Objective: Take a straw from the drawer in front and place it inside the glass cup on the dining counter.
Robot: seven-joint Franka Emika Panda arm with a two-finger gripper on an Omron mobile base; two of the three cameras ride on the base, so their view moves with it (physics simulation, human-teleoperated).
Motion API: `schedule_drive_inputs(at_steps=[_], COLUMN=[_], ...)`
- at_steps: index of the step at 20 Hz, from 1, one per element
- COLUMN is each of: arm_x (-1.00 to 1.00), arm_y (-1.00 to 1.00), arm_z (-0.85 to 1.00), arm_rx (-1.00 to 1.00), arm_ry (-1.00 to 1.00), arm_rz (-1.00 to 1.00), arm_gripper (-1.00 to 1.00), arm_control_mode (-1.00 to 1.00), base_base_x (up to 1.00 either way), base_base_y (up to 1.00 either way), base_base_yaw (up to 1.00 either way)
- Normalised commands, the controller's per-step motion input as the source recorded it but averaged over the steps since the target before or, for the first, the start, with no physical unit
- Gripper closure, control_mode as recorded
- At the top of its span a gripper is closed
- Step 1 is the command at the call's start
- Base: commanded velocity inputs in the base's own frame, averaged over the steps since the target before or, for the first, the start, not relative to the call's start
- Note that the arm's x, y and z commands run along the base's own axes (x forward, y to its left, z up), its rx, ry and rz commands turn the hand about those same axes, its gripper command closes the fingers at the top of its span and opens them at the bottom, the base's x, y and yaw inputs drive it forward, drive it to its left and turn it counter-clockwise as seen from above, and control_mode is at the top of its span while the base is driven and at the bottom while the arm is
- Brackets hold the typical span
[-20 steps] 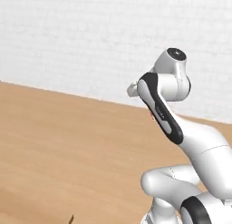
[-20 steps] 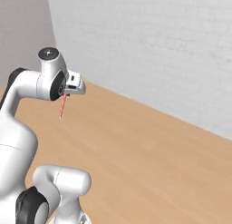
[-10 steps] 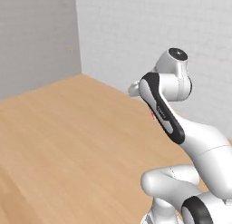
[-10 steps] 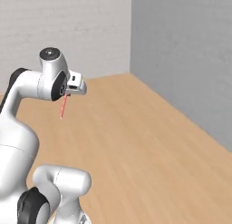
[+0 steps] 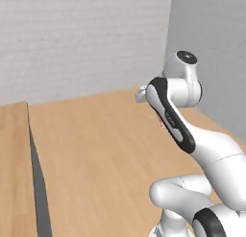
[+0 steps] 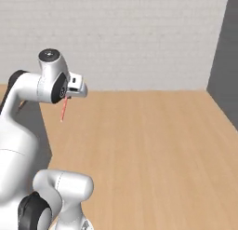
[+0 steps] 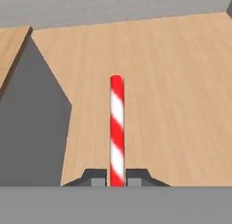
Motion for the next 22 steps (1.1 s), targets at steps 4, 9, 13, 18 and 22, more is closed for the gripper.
schedule_drive_inputs(at_steps=[4, 9, 13, 18, 22], arm_x=[0.0, 0.0, 0.0, 0.0, 0.0], arm_y=[0.0, 0.0, 0.0, 0.0, 0.0], arm_z=[0.0, 0.0, 0.0, 0.0, 0.0], arm_rx=[0.0, 0.0, 0.0, 0.0, 0.0], arm_ry=[0.0, 0.0, 0.0, 0.0, 0.0], arm_rz=[0.0, 0.0, 0.0, 0.0, 0.0], arm_gripper=[1.0, 1.0, 1.0, 1.0, 1.0], arm_control_mode=[1.0, 1.0, 1.0, 1.0, 1.0], base_base_x=[1.0, 1.0, 1.0, 0.99, 0.91], base_base_y=[-0.45, -0.5, -0.55, -0.55, -0.61], base_base_yaw=[0.58, 0.55, 0.53, 0.52, 0.51])
